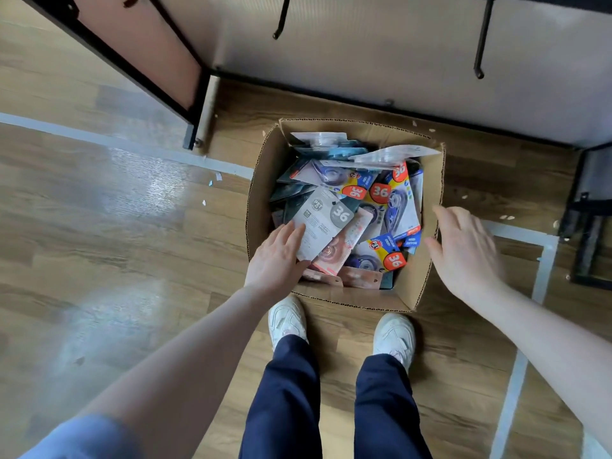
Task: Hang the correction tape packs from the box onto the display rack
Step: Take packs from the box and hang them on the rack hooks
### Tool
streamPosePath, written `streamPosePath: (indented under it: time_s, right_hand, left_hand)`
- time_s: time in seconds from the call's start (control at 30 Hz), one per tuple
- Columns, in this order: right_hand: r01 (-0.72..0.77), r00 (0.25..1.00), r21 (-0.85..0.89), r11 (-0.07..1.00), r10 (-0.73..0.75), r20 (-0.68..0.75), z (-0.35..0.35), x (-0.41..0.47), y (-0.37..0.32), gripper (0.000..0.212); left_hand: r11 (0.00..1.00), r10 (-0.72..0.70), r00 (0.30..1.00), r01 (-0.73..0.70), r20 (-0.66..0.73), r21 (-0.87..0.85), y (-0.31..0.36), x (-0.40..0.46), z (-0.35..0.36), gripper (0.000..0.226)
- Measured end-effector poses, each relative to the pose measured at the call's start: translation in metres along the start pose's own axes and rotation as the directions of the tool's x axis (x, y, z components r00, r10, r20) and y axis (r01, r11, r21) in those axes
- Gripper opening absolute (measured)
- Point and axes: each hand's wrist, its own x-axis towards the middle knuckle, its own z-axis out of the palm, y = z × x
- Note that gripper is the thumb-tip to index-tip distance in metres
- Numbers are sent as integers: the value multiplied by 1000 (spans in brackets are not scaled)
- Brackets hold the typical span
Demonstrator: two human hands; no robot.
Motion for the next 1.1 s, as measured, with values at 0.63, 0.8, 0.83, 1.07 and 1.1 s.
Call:
streamPosePath:
  time_s: [0.63,0.8,0.83,1.07,1.1]
  right_hand:
    - [22,992,-13,1000,-24,-128,58,54,23,42]
    - [25,982,-35,999,-31,-184,65,59,21,38]
    - [23,981,-33,999,-29,-193,65,60,20,38]
    - [43,969,-57,997,-55,-242,66,64,21,36]
    - [46,968,-61,997,-60,-245,66,65,22,36]
  left_hand:
    - [984,-49,999,48,-1,172,-9,61,88,83]
    - [997,-73,991,72,-111,-8,-1,69,85,73]
    - [995,-98,986,95,-132,-30,3,72,85,77]
    - [919,-394,916,390,-80,-56,42,101,76,97]
    - [899,-437,897,434,-65,-55,48,106,74,99]
